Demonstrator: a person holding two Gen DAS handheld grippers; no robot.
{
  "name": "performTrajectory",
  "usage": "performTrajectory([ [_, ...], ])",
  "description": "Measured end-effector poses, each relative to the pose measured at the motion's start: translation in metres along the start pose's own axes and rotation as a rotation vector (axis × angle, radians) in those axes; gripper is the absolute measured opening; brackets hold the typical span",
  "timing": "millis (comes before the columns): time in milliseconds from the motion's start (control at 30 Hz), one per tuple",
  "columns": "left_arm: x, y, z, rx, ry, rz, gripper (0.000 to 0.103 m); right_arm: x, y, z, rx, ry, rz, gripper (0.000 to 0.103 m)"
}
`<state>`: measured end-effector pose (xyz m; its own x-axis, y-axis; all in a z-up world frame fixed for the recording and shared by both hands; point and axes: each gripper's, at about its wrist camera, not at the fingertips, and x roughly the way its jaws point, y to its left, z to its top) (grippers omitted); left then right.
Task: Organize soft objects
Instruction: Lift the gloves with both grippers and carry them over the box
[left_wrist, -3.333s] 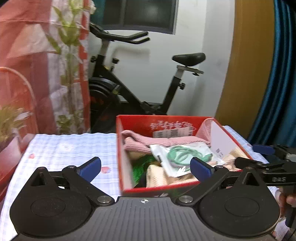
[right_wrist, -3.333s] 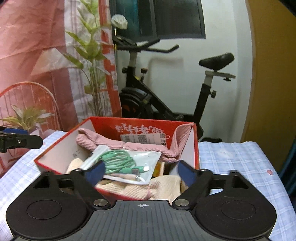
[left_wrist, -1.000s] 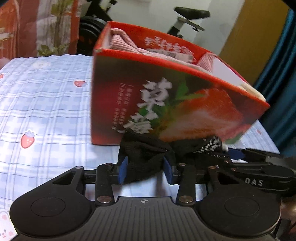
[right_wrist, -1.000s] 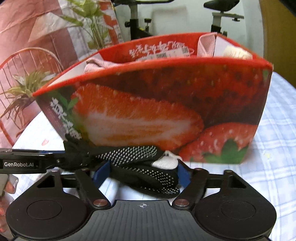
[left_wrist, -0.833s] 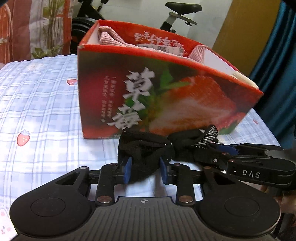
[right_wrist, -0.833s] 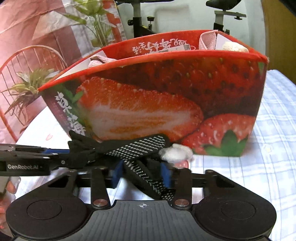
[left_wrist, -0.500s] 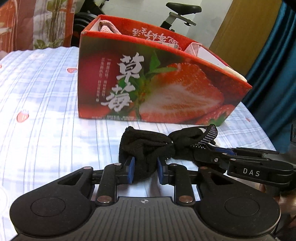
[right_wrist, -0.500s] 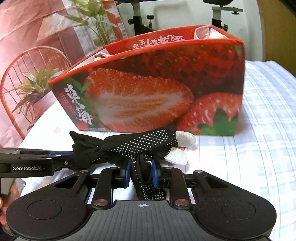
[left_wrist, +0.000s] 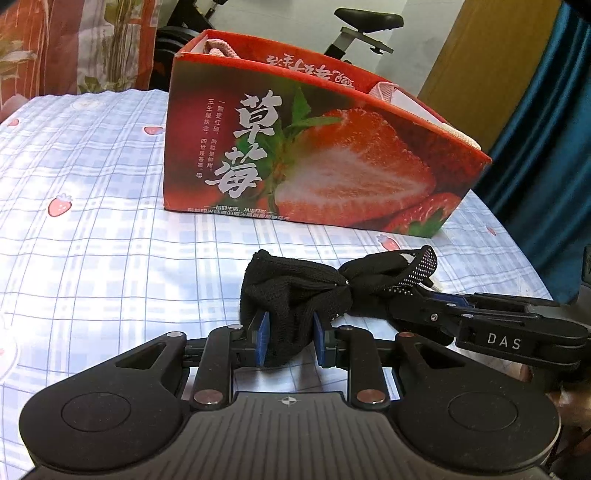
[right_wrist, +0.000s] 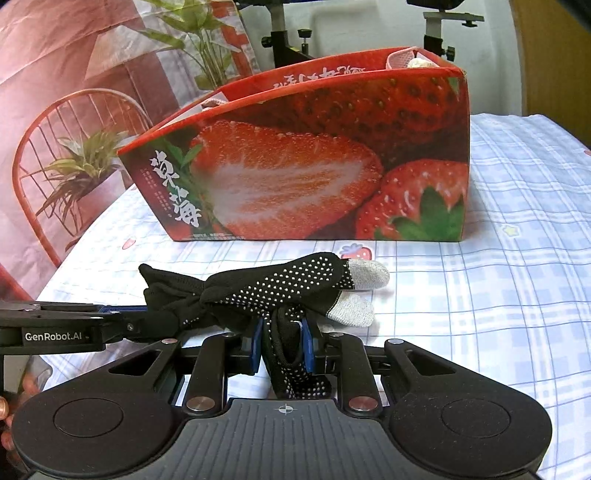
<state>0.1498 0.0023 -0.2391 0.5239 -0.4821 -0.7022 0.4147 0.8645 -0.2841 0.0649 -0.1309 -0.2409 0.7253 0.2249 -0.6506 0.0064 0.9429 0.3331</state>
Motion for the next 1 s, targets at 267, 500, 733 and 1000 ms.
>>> performTrajectory([
  [267, -0.001, 0.0, -0.002, 0.007, -0.004, 0.004, 0.026, 0.001, -0.001, -0.001, -0.007, -0.005, 0.001, 0.02],
  [500, -0.003, -0.002, -0.002, 0.006, -0.001, -0.005, 0.019, -0.003, 0.004, 0.002, -0.019, -0.031, 0.011, 0.016],
  [733, -0.012, -0.006, -0.001, 0.016, -0.025, -0.02, 0.015, -0.01, 0.006, 0.007, -0.027, -0.057, 0.012, 0.016],
  [1000, -0.057, -0.016, 0.026, 0.058, -0.193, -0.03, 0.015, -0.038, 0.018, 0.027, -0.08, -0.179, 0.029, 0.015],
])
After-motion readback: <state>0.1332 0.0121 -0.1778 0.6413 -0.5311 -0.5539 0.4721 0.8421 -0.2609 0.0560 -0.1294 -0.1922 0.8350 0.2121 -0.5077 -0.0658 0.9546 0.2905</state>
